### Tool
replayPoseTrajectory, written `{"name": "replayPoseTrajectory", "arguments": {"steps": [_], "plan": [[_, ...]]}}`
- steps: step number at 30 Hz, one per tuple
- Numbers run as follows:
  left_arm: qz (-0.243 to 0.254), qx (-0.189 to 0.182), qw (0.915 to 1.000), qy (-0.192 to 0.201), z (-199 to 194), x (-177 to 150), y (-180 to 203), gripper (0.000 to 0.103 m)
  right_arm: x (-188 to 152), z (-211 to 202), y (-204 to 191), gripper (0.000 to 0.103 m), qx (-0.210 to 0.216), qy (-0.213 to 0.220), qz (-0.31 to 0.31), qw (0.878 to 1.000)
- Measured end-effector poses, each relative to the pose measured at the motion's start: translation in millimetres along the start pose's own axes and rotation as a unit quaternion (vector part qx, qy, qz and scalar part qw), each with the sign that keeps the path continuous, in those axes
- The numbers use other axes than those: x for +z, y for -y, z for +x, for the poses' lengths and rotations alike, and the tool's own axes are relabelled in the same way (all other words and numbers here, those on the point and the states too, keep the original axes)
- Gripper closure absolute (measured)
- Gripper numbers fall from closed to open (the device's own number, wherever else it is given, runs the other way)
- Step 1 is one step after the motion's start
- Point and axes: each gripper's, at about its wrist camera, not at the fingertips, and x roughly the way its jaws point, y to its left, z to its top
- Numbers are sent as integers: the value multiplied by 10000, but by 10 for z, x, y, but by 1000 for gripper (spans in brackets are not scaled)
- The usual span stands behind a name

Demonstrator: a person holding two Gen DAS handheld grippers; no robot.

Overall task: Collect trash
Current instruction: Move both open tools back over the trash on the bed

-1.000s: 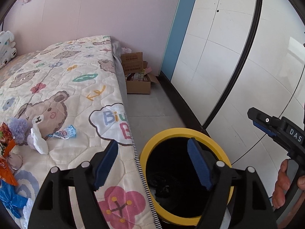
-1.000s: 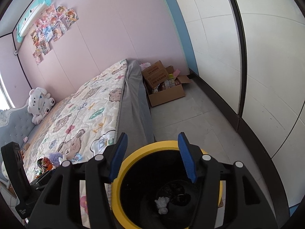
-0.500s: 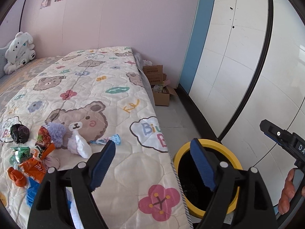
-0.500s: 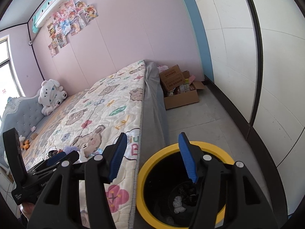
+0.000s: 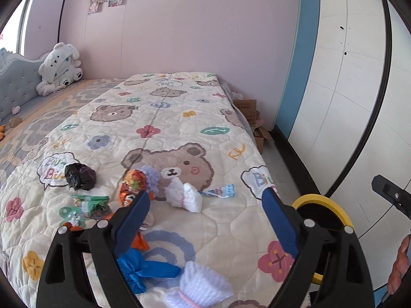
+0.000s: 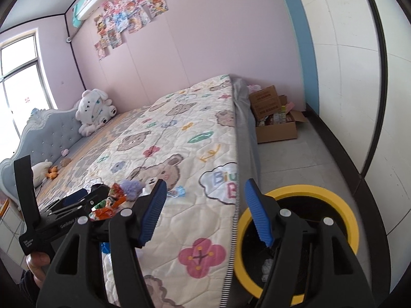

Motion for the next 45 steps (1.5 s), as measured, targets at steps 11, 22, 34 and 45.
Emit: {"name": "replayPoseTrajectory", "arguments": {"steps": [11, 22, 34, 45], "plan": [[-303, 630, 9975, 54, -159, -70, -764, 11, -199, 232, -594, 33, 355, -349, -382, 9980], [-654, 1153, 9912, -71, -130, -268, -1393, 8, -519, 627, -953, 24, 549, -840, -631, 9930], [-1079, 1514, 9818, -392, 93, -554, -1950, 8, -879, 1032, -1298, 22, 765, -1326, -947, 9837], [-1328, 1522, 9775, -601, 327, -719, -2169, 8, -1129, 1308, -1401, 22, 673, -1658, -1046, 9783]]}}
